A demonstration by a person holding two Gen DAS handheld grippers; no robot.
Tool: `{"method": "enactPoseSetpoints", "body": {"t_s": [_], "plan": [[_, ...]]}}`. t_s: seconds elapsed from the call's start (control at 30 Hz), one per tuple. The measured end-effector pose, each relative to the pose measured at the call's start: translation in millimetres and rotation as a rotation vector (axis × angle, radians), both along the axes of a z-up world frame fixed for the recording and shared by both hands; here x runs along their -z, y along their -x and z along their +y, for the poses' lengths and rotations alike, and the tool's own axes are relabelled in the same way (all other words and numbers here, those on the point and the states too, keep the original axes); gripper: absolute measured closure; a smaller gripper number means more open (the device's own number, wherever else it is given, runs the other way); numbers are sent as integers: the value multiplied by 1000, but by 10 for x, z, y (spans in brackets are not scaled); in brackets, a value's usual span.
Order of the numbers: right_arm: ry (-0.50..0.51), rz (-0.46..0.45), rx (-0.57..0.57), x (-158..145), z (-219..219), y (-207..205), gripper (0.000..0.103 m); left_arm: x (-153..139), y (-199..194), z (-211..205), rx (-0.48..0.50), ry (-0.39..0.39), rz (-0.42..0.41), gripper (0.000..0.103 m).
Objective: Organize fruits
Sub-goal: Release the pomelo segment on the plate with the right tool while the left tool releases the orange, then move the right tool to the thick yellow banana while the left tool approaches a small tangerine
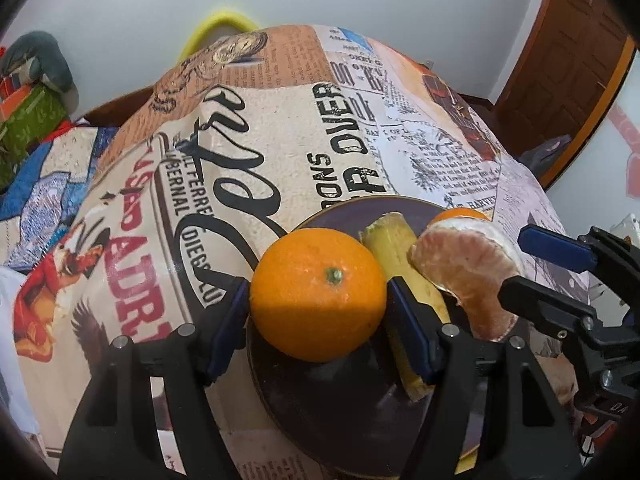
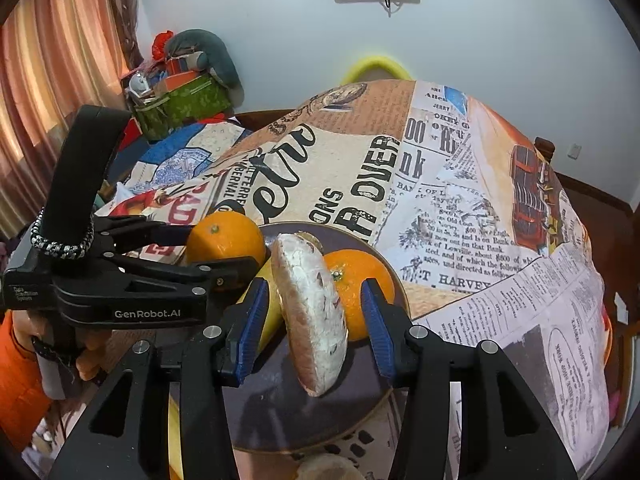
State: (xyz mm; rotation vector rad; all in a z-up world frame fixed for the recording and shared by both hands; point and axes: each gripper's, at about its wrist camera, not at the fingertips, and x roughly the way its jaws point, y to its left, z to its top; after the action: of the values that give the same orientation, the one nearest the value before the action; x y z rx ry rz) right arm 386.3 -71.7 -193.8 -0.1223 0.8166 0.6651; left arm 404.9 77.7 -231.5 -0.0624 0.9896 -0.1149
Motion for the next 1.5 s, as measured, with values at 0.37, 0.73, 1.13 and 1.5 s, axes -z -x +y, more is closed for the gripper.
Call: {"method": "enactPoseSetpoints", "body": {"t_s": [0.37,0.73,1.13,1.5], "plan": [[-8,-68,9,-273,-89,293,59,-544,488,-11,-12,-30,-120,34],[-38,-102,-4,-505,-120,759,59,-910,1219,94,-31,-36,-176,34],[-1,-77,1,-332,-227,1183,59,-701,1834,-40,-8,-29,-141,34],[71,1,-29,116,-167,1275,58,-171,1860,-71,-11,18,-43,46]]}}
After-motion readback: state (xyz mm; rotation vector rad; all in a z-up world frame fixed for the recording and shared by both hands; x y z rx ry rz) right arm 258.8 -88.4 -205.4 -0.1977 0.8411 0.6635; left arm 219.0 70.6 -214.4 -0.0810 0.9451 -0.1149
